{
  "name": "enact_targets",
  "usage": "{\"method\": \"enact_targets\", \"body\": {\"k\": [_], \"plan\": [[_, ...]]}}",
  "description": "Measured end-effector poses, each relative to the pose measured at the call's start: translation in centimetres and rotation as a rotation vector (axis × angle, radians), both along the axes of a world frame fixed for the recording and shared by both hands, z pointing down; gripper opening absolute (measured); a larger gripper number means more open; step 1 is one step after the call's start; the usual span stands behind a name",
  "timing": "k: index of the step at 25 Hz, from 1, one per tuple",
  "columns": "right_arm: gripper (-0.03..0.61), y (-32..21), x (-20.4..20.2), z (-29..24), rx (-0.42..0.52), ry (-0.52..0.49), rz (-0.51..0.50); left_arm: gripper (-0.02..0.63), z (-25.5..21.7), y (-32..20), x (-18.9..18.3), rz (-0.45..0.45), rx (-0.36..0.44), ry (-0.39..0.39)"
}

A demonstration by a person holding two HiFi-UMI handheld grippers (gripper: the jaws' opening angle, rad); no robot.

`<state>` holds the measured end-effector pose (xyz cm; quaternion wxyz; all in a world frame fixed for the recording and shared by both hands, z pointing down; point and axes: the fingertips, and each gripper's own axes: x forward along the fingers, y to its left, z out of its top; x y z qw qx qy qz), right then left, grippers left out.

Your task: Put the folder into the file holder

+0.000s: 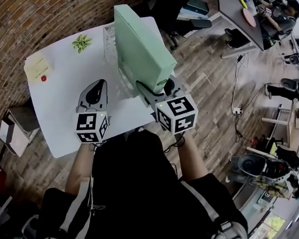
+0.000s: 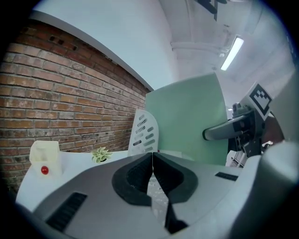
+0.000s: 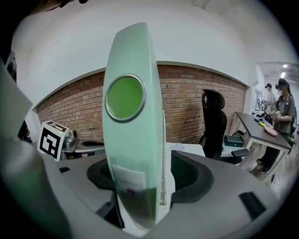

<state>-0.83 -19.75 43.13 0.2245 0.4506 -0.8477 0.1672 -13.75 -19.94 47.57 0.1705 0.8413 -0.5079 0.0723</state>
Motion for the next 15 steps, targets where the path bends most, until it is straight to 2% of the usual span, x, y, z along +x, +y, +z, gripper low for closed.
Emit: {"method": "enact_targets", "body": {"k": [2,3,4,9,15], "plan": [[0.301,-0.38,-0.11,0.07,-0.01,0.005,0.011,0.023,0.1,0.1,0.16,0.004,-0.006,-0.002],[0.267,-0.55,-0.09,0.1,-0.011,0.004,0.02,0.023,0.12,0.12,0.16,0.0,-0.009,-0.001],[0.2,-0.65,-0.02,0.08,-0.007,0.004,0.028,0.023,0.11,0.16,0.13,-0.005,-0.011,0.001],[0.155,-0.57,0.0,-0.17,0.047,-0.007,0.031,0.023,-0.01,0.23,0.04,-0.039,-0.011,-0.013],[0.141,-0.11,0.3,-0.5,0.154,-0.051,0.045,0.023,-0.61,0.6,-0.01,-0.086,0.002,-0.021]]}}
